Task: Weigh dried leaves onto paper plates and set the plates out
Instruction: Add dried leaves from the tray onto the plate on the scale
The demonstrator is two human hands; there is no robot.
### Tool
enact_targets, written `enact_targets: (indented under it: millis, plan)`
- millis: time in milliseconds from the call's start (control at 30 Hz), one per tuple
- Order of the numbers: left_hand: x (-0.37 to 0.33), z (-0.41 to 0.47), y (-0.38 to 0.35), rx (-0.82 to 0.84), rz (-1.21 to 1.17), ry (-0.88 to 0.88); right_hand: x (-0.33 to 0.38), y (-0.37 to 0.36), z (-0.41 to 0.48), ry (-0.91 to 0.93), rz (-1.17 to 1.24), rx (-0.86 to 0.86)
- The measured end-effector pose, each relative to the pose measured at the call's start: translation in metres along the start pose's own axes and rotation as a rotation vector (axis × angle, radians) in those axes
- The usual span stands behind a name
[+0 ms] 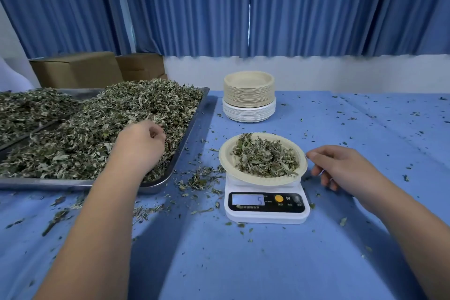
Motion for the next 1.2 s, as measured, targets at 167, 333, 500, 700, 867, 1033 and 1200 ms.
enact_targets:
  millis: [167, 333, 500, 700, 867, 1033, 1200]
  plan:
    - [0.008, -0.001, 0.001, 0.101, 0.249, 0.043, -0.002, 0.002, 0.0, -0.008, -0.002, 0.004]
    - [0.012, -0.006, -0.009, 0.308, 0.32, 0.102, -0.002, 0.0, -0.002, -0.017, 0.001, 0.01]
    - [0.012, -0.007, -0.017, 0.372, 0.327, 0.076, 0.0, -0.001, -0.004, -0.017, 0.005, 0.009]
    - [0.014, -0.005, -0.018, 0.321, 0.303, 0.082, 0.002, -0.002, -0.006, -0.017, 0.006, 0.015]
    - [0.015, -0.003, -0.01, 0.151, 0.215, 0.104, 0.003, -0.002, -0.007, -0.02, 0.011, 0.018]
    - [0.013, -0.005, -0.003, 0.022, 0.199, 0.089, 0.004, -0.001, -0.008, -0.018, 0.008, 0.015]
    - [0.01, -0.007, 0.003, -0.042, 0.212, 0.101, 0.004, 0.0, -0.008, -0.025, 0.008, 0.01]
Point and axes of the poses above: each hand's wrist, its own z-axis towards the middle knuckle, its own y-axis out of the back of the hand, x = y × z, the point moved 4 cm from there along z, towards the middle knuckle, and after that the axes turned 4 degrees about z, right-handed, at the moved point
